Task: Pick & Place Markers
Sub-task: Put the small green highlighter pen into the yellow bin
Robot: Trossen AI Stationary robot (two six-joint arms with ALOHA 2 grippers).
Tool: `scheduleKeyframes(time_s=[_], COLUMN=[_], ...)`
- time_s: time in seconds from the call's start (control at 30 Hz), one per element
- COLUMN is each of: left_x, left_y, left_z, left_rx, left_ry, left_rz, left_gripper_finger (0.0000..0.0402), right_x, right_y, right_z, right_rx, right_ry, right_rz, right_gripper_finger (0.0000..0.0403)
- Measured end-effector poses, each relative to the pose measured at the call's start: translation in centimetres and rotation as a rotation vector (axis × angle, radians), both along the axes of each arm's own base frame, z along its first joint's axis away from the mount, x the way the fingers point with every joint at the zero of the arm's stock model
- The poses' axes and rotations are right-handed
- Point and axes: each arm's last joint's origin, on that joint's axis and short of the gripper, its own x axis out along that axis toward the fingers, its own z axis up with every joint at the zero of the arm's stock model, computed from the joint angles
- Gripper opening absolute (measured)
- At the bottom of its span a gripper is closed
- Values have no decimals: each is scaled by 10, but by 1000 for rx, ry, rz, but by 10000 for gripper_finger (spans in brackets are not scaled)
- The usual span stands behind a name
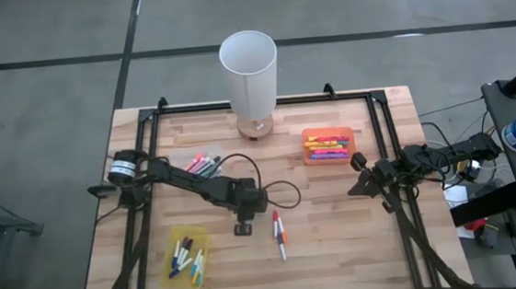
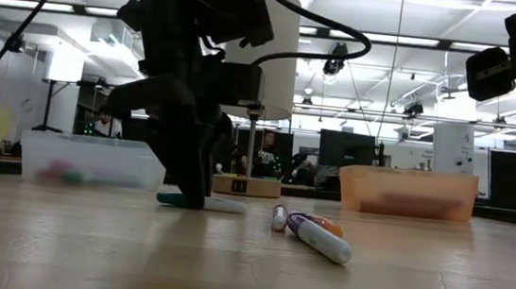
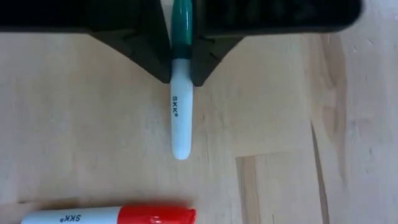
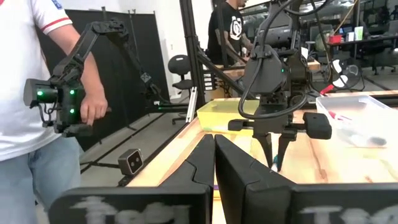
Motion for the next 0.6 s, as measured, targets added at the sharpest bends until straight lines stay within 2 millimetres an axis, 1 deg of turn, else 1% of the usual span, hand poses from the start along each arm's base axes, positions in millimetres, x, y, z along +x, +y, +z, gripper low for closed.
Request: scheduleKeyframes(time_s=[0.07, 0.23, 0.33, 0.43, 0.6], left_x=[0, -1, -6, -11, -32], left_y=[0, 1, 2, 2, 1], left_z=[0, 3, 10, 29, 60], left_rx=[-5, -28, -43, -65, -95], left_ry=[2, 6, 28, 13, 12], left_rz=[11, 44, 59, 104, 159], left_gripper_finger=[23, 23, 23, 23, 23], right_x=[0, 0, 0, 0, 0], right_y=[0, 0, 0, 0, 0], right_z=[0, 0, 0, 0, 0], right_rx=[0, 0, 0, 0, 0], right_ry=[0, 0, 0, 0, 1], right_rz=[0, 0, 0, 0, 0], right_gripper_finger=[9, 9, 9, 9, 9])
